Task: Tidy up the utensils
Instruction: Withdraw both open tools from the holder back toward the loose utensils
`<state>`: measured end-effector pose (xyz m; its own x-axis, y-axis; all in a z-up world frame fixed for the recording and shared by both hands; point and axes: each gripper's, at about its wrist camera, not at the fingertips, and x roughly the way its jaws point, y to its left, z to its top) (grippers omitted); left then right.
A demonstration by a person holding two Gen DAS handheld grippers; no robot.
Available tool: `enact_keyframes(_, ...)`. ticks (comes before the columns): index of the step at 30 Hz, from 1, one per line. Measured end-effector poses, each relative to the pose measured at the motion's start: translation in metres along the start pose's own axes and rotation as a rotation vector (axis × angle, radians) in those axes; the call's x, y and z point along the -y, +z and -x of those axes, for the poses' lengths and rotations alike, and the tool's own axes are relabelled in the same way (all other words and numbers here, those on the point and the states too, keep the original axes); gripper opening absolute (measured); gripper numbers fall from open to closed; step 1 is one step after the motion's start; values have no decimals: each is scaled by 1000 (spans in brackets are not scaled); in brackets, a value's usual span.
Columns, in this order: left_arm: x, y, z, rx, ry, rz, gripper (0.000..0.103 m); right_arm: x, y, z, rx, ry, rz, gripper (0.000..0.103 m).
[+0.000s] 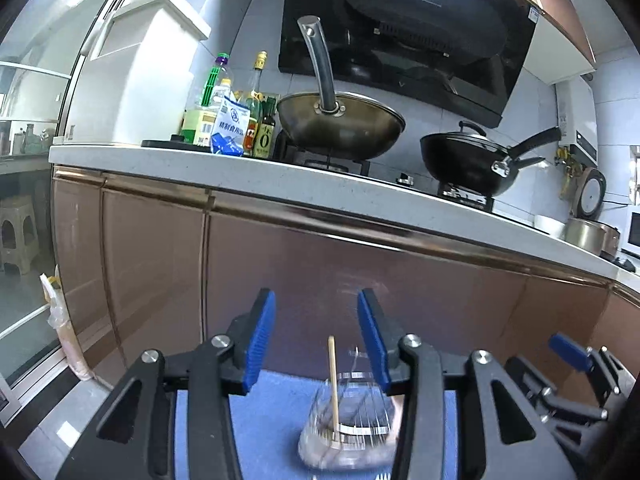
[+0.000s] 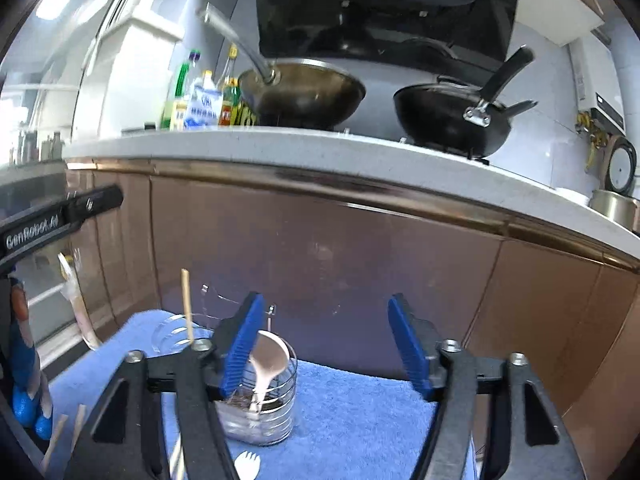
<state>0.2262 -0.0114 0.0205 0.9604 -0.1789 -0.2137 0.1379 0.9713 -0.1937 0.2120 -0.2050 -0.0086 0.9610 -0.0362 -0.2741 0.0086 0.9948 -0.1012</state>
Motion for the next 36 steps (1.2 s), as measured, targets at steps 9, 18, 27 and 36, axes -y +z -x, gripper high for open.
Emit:
enact_keyframes(9, -23, 3, 82, -57, 2, -5, 42, 18, 7, 92, 55, 18, -129, 92)
enact_keyframes(18, -62, -12, 140, -130, 42, -23, 56, 38, -18, 158, 42, 111, -251, 92)
enact_keyframes(27, -89, -24, 161, -217, 64, -5, 56, 41, -44, 188, -16, 182, -251, 92)
enact_keyframes(36, -88, -47, 143, -429, -23, 44, 56, 47, -70, 181, -127, 199, -266, 91)
